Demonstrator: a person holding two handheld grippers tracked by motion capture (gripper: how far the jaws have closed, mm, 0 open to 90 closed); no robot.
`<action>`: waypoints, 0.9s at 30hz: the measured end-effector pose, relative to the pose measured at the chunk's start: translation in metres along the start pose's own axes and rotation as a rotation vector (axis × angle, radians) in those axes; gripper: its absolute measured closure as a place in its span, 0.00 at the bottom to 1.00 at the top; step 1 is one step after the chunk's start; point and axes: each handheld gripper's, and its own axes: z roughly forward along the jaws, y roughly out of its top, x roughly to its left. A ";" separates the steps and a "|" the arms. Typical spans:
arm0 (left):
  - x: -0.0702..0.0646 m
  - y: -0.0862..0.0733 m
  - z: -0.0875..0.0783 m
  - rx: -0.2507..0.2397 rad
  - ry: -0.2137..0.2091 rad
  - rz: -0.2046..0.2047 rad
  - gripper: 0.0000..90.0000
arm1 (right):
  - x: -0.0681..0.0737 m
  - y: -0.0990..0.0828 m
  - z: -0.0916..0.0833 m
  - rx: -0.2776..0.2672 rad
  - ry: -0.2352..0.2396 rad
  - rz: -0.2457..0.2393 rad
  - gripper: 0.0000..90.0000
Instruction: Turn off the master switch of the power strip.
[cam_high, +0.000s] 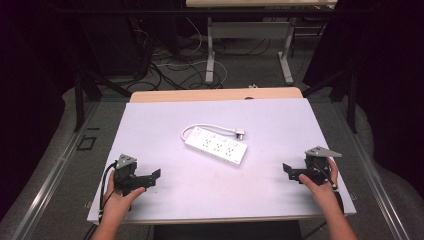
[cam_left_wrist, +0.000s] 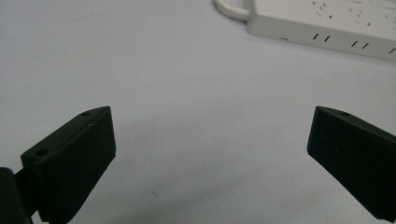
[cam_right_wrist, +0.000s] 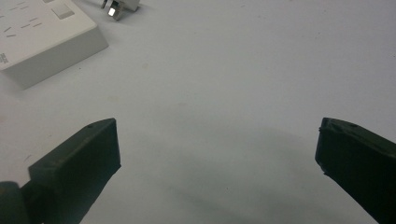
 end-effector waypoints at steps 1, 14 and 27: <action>-0.001 0.001 -0.001 -0.004 0.000 -0.001 0.01 | 0.001 0.000 -0.001 -0.006 -0.008 0.003 0.00; -0.016 0.017 -0.006 -0.021 -0.022 0.031 0.01 | 0.004 -0.002 -0.001 -0.004 0.000 0.007 0.00; -0.039 0.030 -0.004 0.029 -0.044 0.134 0.03 | 0.004 -0.002 -0.002 -0.005 0.006 0.019 0.00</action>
